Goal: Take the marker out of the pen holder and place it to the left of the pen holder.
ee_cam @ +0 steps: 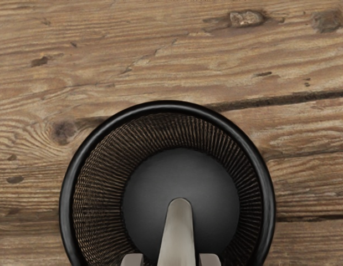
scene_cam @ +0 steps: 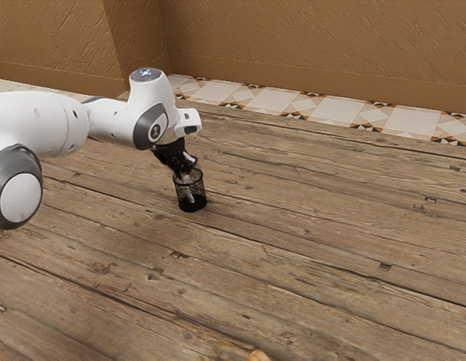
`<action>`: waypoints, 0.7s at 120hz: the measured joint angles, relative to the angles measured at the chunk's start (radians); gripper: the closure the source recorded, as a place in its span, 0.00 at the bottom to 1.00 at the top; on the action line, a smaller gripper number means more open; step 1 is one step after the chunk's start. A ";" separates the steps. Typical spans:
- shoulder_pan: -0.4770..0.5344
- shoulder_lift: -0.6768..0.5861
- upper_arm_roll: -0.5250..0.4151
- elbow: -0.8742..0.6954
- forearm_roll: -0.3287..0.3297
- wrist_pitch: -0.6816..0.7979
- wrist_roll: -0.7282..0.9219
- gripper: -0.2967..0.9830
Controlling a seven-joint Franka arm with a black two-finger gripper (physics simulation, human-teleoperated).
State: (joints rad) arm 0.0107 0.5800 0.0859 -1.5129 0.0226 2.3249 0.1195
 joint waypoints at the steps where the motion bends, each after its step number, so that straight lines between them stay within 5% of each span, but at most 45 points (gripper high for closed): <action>1: 0.000 0.000 0.000 0.000 0.000 0.000 0.000 0.73; 24: 0.000 -0.027 0.000 -0.014 0.010 0.003 0.000 0.80; 55: -0.031 -0.263 0.002 -0.138 0.028 0.001 -0.019 0.82; 84: 0.018 -0.354 0.003 -0.144 0.091 -0.027 -0.036 0.84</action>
State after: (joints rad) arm 0.0289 0.2257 0.0894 -1.6569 0.1138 2.2978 0.0830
